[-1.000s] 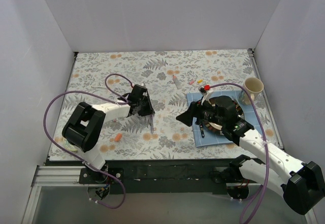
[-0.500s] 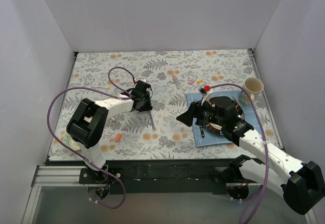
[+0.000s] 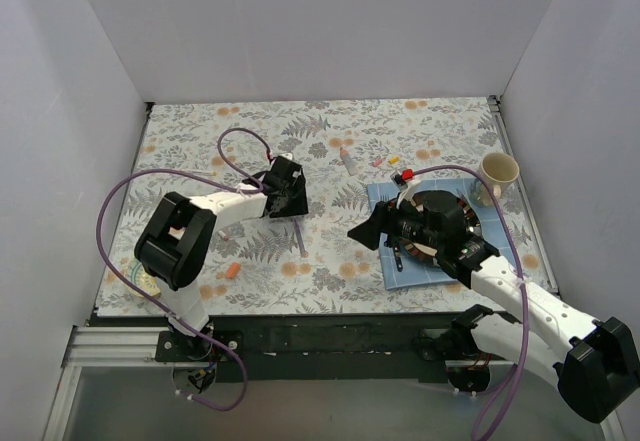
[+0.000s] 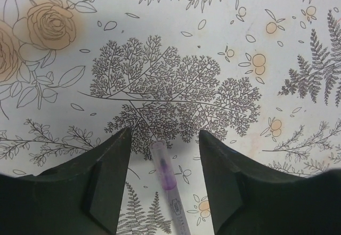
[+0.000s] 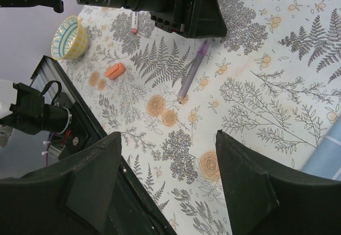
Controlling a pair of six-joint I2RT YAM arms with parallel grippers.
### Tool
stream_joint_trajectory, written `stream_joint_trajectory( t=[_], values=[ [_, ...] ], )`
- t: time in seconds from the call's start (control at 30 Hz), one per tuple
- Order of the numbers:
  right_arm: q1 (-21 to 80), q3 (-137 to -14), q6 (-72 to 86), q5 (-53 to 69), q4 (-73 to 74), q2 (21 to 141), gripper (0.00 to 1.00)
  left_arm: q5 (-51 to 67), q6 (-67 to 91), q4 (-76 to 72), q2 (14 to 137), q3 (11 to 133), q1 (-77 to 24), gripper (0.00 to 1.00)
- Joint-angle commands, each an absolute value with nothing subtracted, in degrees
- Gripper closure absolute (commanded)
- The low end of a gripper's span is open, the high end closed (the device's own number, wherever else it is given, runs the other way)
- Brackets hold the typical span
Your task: Insert the pens into the pen caps
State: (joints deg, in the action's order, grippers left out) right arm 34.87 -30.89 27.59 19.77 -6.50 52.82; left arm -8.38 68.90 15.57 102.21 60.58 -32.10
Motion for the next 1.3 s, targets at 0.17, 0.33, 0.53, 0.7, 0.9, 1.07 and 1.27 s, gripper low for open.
stream_joint_trajectory(
  t=[0.17, 0.33, 0.53, 0.7, 0.9, 1.07, 1.27],
  values=[
    [34.9, -30.1, 27.3, 19.4, -8.6, 50.8, 0.23, -12.2, 79.7, 24.5, 99.6, 67.9, -26.7, 0.54],
    [34.8, -29.8, 26.9, 18.8, -8.0, 49.7, 0.23, -33.3, 94.1, 45.1, 98.6, 74.2, -22.3, 0.61],
    [34.9, -29.7, 26.5, 18.8, -8.3, 49.4, 0.23, -32.2, 96.2, 45.7, 89.8, 66.8, -13.7, 0.60],
    [34.8, -29.8, 26.3, 19.2, -8.4, 49.7, 0.24, -28.0, 94.0, 41.3, 87.5, 60.7, -8.8, 0.60],
    [34.9, -29.9, 26.0, 19.4, -8.0, 49.3, 0.24, -26.0, 93.9, 39.2, 90.7, 58.4, -7.4, 0.61],
    [34.9, -29.8, 25.6, 18.6, -7.4, 48.4, 0.24, -24.7, 93.0, 37.4, 92.5, 57.1, -6.9, 0.62],
    [34.8, -29.7, 25.8, 19.1, -8.0, 48.5, 0.24, -24.3, 94.5, 37.2, 93.8, 55.0, -6.9, 0.63]
  ],
)
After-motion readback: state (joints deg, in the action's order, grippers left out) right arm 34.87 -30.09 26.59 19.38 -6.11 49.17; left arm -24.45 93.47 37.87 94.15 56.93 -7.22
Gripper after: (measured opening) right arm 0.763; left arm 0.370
